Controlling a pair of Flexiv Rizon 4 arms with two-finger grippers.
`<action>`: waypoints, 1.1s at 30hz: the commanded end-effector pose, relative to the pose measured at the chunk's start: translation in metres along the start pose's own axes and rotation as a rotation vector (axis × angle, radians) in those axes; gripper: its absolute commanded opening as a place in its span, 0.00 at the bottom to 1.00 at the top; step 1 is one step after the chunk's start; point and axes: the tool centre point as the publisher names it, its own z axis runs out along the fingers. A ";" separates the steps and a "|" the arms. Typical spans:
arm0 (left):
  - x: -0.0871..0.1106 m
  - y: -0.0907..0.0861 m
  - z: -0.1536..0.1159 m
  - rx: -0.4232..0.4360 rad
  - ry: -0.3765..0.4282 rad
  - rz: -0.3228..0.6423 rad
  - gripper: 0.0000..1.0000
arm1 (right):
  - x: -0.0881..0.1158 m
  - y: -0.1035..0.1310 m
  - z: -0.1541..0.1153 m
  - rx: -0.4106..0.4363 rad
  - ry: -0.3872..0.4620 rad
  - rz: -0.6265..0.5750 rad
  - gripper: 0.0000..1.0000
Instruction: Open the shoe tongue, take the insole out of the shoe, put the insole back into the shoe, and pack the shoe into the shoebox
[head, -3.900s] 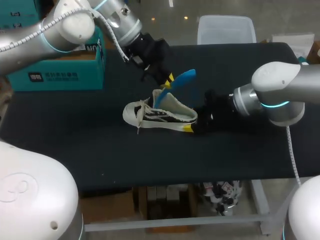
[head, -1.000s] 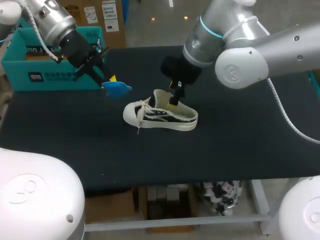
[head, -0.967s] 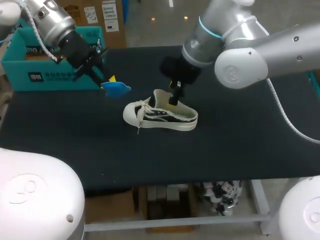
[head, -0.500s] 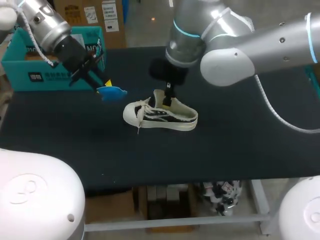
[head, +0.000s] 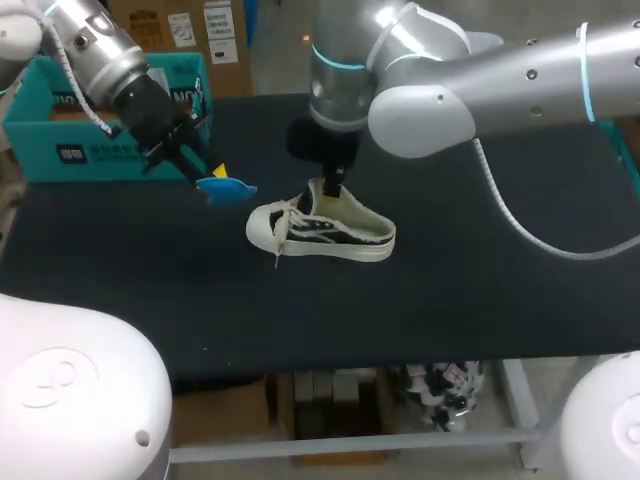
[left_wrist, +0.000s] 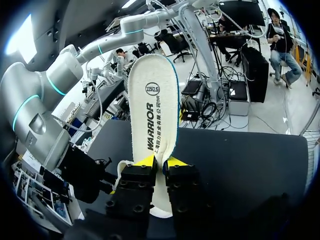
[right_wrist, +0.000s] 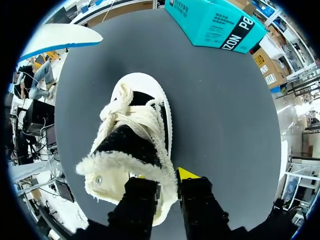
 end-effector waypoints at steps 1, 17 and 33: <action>-0.008 0.005 0.000 0.018 0.019 0.008 0.00 | 0.002 0.000 -0.005 0.071 -0.002 0.024 0.00; -0.034 0.005 0.008 0.048 0.101 0.120 0.00 | 0.000 -0.038 -0.020 0.031 0.002 0.445 0.00; -0.063 0.015 0.016 0.107 0.192 0.226 0.00 | 0.033 -0.062 -0.042 -0.161 0.079 0.949 0.00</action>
